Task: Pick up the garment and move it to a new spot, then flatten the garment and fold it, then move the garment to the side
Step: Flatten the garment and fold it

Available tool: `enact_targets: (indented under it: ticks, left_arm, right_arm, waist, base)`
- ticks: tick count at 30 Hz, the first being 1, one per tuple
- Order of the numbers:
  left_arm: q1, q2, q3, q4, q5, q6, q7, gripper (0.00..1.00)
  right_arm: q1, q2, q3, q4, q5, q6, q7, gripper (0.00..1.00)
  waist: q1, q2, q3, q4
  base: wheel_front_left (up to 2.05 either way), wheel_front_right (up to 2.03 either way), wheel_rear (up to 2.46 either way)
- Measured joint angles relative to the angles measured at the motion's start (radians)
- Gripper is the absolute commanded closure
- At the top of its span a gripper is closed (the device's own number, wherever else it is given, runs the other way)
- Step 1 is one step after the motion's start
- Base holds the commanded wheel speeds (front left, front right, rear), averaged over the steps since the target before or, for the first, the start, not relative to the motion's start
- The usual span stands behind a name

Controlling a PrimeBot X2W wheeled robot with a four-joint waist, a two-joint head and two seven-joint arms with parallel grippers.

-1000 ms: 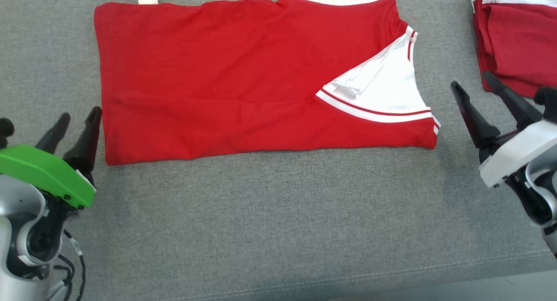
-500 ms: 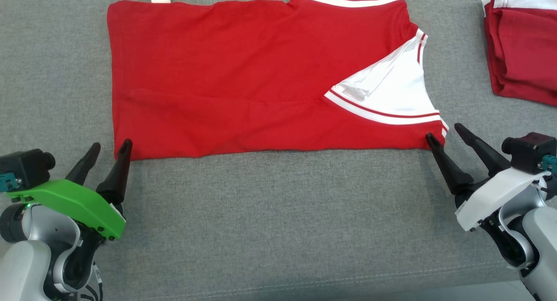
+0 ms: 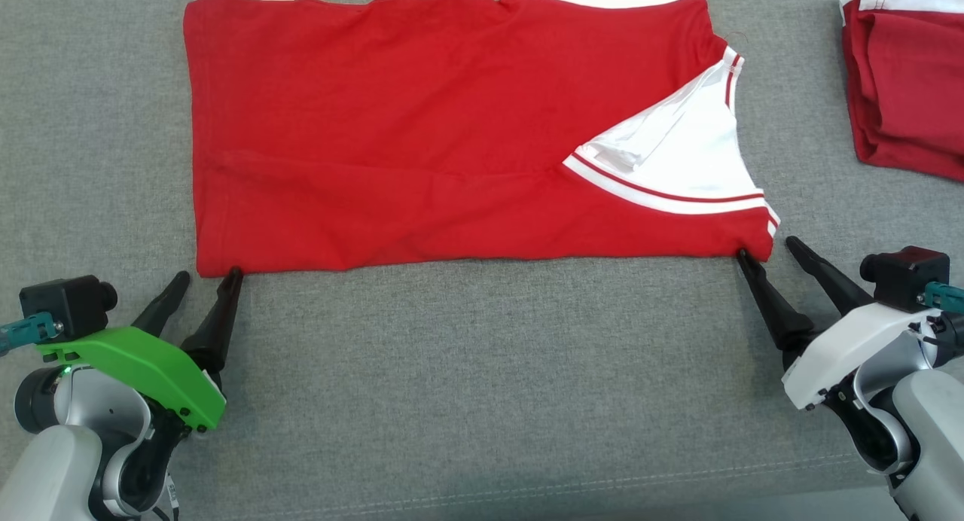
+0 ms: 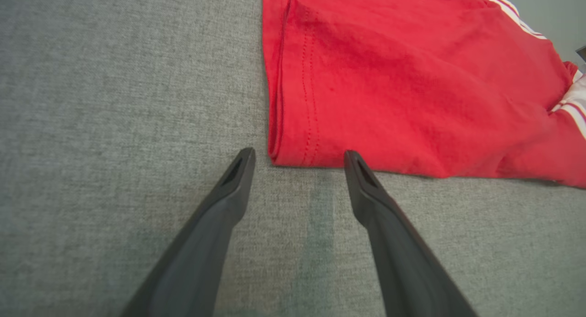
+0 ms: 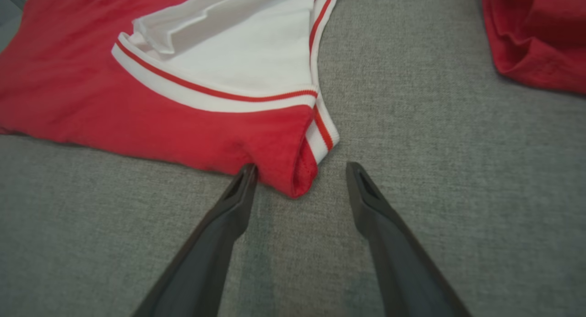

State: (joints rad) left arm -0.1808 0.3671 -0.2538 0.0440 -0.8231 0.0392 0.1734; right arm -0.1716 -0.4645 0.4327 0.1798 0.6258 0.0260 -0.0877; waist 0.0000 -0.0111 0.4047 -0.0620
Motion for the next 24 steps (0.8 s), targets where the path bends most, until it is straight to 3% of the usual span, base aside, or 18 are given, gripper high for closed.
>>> enact_targets:
  ticks: [24]
  left_arm:
    - [-0.052, -0.002, -0.004, 0.076, -0.001, -0.023, 0.003, 0.00]
  right_arm:
    - [-0.054, 0.027, 0.030, 0.059, -0.001, 0.027, -0.008, 0.00]
  waist:
    - [0.0000, 0.0000, 0.007, 0.000]
  base:
    - [0.00, 0.00, 0.00]
